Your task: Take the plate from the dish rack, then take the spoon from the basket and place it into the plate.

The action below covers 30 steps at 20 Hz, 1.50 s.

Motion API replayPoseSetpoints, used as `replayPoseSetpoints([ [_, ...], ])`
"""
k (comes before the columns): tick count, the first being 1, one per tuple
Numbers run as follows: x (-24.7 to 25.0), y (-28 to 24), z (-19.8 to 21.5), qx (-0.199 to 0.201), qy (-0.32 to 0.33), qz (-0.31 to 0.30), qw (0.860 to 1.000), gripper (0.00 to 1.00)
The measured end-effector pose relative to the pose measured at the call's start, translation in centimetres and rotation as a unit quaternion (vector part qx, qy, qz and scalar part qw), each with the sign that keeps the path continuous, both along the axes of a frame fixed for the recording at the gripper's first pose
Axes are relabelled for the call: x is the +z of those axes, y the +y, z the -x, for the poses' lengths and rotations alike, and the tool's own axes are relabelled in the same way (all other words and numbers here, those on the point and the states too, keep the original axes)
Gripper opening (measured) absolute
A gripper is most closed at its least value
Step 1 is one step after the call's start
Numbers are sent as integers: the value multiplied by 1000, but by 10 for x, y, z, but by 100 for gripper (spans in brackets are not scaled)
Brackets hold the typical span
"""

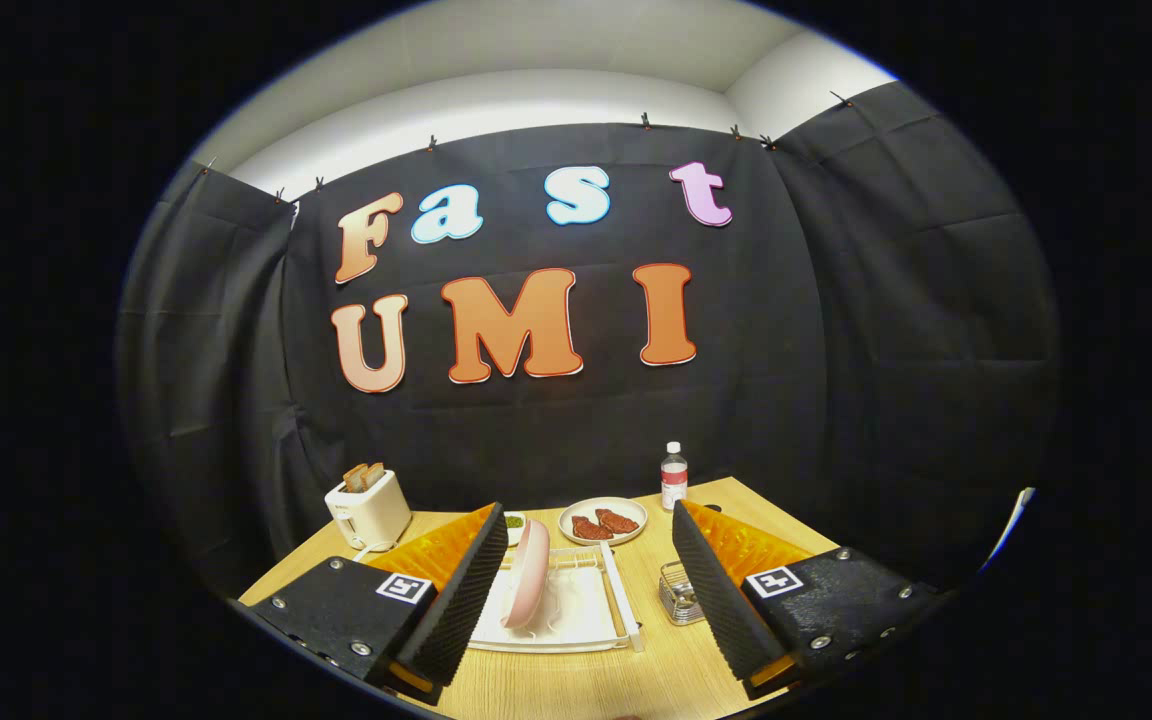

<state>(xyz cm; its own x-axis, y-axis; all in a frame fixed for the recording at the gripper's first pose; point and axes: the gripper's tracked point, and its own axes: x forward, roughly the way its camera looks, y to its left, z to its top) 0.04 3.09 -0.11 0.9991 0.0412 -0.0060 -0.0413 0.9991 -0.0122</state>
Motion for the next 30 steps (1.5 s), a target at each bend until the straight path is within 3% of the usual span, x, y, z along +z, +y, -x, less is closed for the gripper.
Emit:
replayPoseSetpoints([
  [18, -27, 3, -16, -10, 49, -12, 999, 98],
  [27, -80, 33, -84, -6, 137, -36, 990, 97],
  [30, -99, 40, -112, -19, 159, -13, 987, 97],
])
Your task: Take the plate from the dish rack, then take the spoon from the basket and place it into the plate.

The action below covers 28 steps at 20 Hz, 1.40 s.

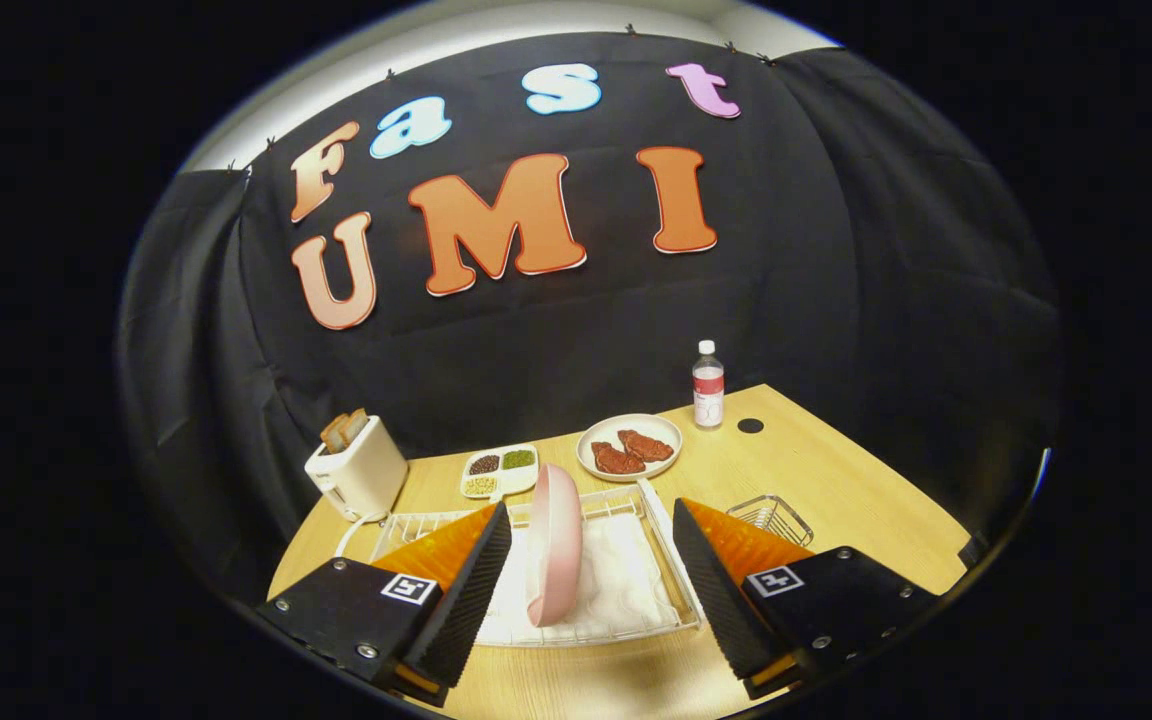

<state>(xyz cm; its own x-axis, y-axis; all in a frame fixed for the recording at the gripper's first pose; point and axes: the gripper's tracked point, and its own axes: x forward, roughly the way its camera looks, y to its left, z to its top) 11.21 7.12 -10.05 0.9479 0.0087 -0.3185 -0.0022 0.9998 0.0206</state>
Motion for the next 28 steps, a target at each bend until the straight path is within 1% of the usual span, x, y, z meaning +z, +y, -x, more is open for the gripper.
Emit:
replayPoseSetpoints([
  [1, -7, 2, -8, -2, 7, 7, 1000, 95],
  [6, -38, 14, -43, -16, 39, 18, 999, 91],
  [9, -63, 22, -56, -17, 66, 28, 997, 87],
  [10, -69, 24, -58, -17, 74, 31, 997, 84],
  [11, -74, 26, -61, -19, 79, 35, 996, 77],
  [14, -85, 25, -66, -31, 89, 50, 994, 66],
  [18, -88, 17, -70, -58, 89, 67, 992, 36],
  [19, -88, 16, -70, -65, 91, 73, 991, 26],
  [21, -82, 16, -69, -72, 87, 82, 990, 22],
  [22, -73, 16, -70, -74, 74, 93, 990, 22],
  [26, -47, 23, -75, -64, 46, 169, 982, 20],
  [28, -31, 27, -76, -62, 24, 185, 980, 19],
])
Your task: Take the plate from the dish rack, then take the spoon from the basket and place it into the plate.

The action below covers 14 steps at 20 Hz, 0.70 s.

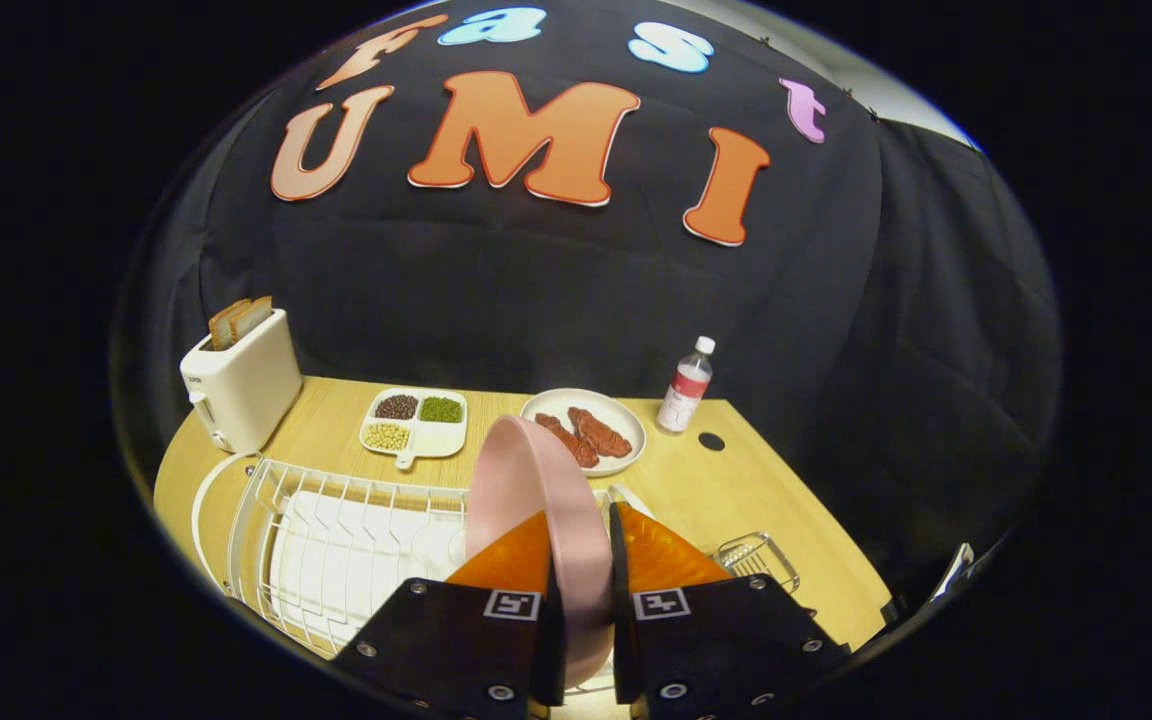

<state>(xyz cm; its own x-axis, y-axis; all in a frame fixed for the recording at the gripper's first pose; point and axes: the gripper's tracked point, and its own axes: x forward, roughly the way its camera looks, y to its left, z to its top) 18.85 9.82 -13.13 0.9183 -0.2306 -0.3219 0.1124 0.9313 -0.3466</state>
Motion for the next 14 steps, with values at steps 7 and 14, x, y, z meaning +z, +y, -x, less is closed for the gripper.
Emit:
replayPoseSetpoints([
  [7, 20, 1, 27, 13, -1, -34, 999, 19],
  [14, 21, 3, 96, 39, 18, -109, 993, 19],
])
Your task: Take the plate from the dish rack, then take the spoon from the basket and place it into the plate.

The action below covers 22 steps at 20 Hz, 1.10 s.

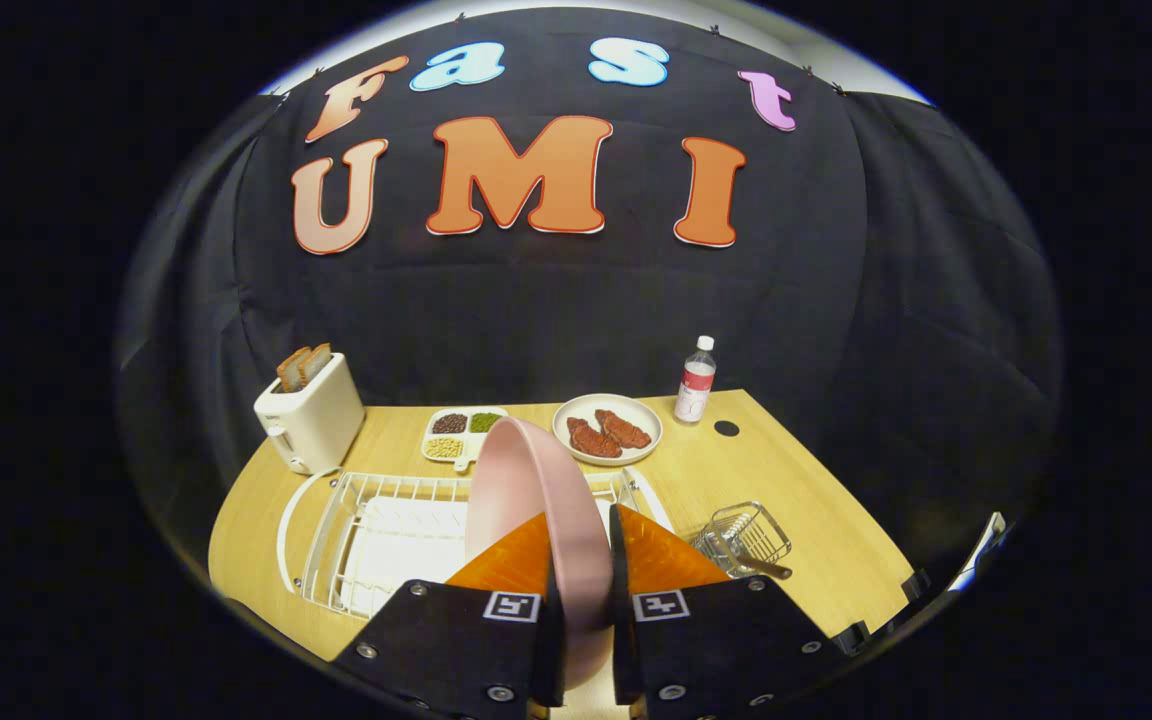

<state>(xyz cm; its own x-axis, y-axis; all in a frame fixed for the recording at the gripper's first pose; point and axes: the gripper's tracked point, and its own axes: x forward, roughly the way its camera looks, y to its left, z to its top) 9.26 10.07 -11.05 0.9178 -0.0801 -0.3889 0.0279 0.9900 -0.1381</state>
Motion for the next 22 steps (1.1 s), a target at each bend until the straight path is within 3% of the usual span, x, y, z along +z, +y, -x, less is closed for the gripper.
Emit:
replayPoseSetpoints([
  [6, -35, -6, 66, 2, 38, -46, 998, 19],
  [10, -69, -19, 98, -18, 64, -63, 996, 19],
  [22, -146, -29, 152, -58, 111, -157, 980, 19],
])
